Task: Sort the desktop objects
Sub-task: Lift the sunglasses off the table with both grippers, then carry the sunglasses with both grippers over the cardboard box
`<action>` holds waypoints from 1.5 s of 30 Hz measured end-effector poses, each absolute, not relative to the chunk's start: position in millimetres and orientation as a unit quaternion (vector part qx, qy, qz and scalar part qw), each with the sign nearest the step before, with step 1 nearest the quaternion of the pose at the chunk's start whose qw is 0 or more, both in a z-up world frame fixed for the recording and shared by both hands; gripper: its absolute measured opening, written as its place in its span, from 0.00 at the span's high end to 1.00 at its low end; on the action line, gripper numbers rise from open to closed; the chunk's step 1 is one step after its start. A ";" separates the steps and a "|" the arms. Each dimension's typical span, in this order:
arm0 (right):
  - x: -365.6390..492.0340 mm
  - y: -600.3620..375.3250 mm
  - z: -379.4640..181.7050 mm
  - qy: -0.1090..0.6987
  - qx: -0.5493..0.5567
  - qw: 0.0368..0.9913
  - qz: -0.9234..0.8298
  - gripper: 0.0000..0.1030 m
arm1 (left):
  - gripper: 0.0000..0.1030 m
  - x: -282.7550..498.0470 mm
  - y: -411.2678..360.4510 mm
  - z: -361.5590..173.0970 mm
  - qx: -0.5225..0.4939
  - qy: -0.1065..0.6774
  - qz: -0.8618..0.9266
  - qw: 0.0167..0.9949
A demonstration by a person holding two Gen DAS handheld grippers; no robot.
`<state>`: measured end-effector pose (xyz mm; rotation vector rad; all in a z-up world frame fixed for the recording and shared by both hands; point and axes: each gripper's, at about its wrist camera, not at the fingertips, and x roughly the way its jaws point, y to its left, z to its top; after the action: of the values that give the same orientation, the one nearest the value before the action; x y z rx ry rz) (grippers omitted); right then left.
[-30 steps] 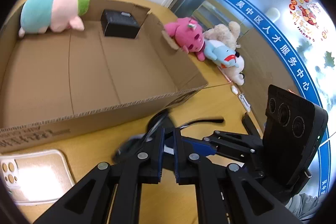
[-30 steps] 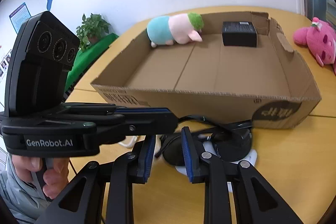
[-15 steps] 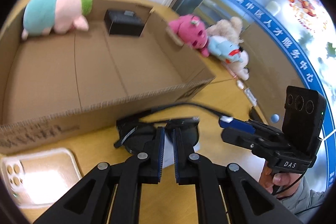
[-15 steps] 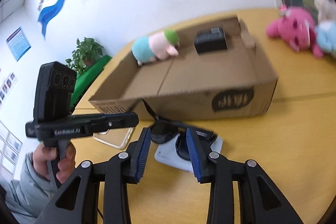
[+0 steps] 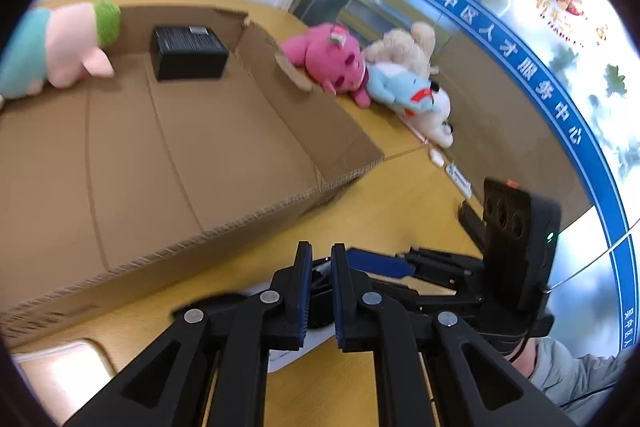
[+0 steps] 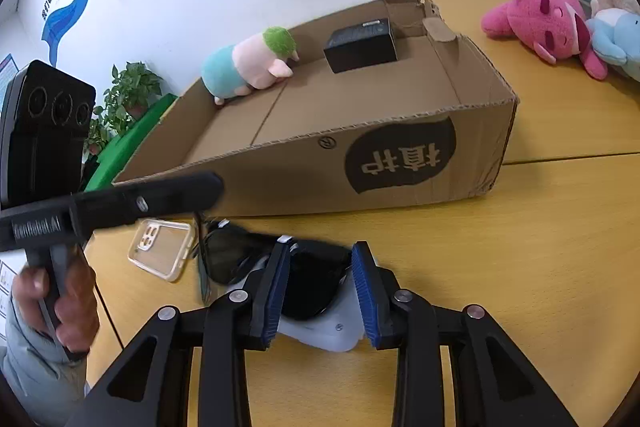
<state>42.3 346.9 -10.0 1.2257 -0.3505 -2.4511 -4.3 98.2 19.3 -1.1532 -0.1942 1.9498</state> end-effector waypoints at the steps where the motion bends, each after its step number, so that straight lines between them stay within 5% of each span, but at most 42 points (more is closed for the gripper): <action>1: 42.2 347.3 -11.3 -0.126 0.437 0.190 -0.870 0.70 | 0.92 -4.2 100.0 15.4 -0.464 -0.076 0.775 0.421; 11: 45.7 348.0 -20.9 -0.132 0.450 0.187 -0.863 0.71 | 0.90 0.2 119.1 -19.4 -0.509 -0.047 0.762 0.398; 25: 93.0 378.9 2.3 -0.160 0.435 0.172 -0.869 0.68 | 0.88 22.4 76.1 -3.1 -0.498 -0.090 0.775 0.379; 35: 137.9 329.4 -6.6 -0.169 0.497 0.348 -0.777 0.68 | 0.88 56.7 45.7 -12.5 -0.505 -0.127 0.774 0.361; 40: 140.5 304.3 -21.6 -0.130 0.528 0.348 -0.764 0.89 | 0.88 73.5 47.4 -18.0 -0.515 -0.134 0.761 0.370; 45: 134.9 294.9 -30.1 -0.125 0.533 0.339 -0.765 0.92 | 0.88 82.9 56.2 -22.6 -0.525 -0.139 0.747 0.383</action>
<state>134.9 294.9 -30.1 1.3880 -0.3262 -1.9932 82.9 56.2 -22.6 -1.3398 -0.3547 1.9038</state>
